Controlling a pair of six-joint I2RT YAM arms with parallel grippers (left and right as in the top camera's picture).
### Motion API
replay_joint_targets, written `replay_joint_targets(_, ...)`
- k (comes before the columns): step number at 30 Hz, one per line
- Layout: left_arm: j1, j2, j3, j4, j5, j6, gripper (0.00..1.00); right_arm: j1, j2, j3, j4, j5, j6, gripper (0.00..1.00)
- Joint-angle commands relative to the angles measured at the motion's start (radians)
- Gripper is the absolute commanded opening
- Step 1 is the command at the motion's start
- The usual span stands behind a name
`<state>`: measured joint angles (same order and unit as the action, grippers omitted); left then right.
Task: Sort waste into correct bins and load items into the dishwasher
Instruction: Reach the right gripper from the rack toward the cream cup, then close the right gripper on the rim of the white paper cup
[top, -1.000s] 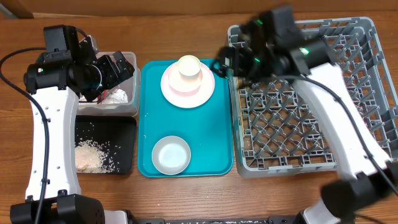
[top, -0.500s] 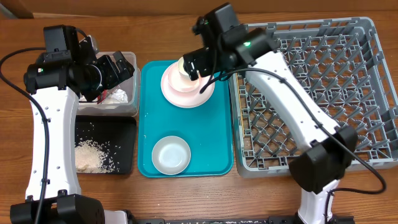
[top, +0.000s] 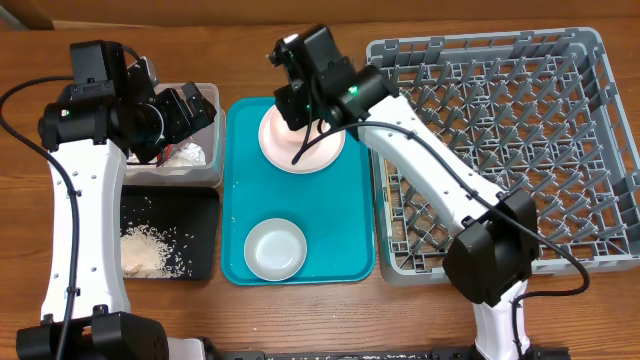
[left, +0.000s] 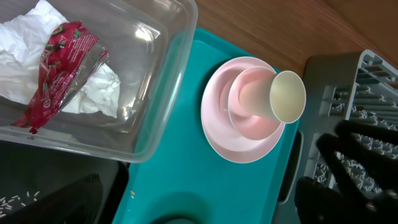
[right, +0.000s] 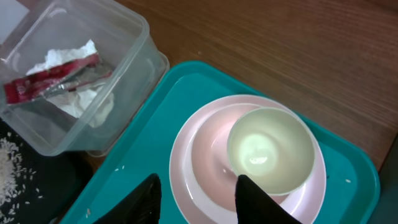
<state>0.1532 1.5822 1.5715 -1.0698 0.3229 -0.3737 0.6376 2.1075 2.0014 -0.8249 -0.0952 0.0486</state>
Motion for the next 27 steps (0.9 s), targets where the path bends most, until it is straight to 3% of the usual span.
replay_joint_targets(1,0.004,0.002,0.010,0.001,0.010,0.011,1.00,0.007,-0.001,-0.061,0.063,0.057,-0.005,0.36)
replay_joint_targets(6,0.004,0.002,0.010,0.001,0.010,0.011,1.00,0.007,-0.001,-0.147,0.153,0.057,-0.005,0.31)
replay_joint_targets(9,0.004,0.002,0.010,0.000,0.010,0.011,1.00,0.007,0.001,-0.195,0.220,0.057,-0.005,0.37)
replay_joint_targets(15,0.004,0.002,0.010,0.000,0.010,0.011,1.00,0.007,0.001,-0.280,0.353,0.057,-0.053,0.38)
replay_joint_targets(27,0.004,0.002,0.010,0.001,0.010,0.011,1.00,-0.005,0.055,-0.288,0.356,0.058,-0.080,0.38)
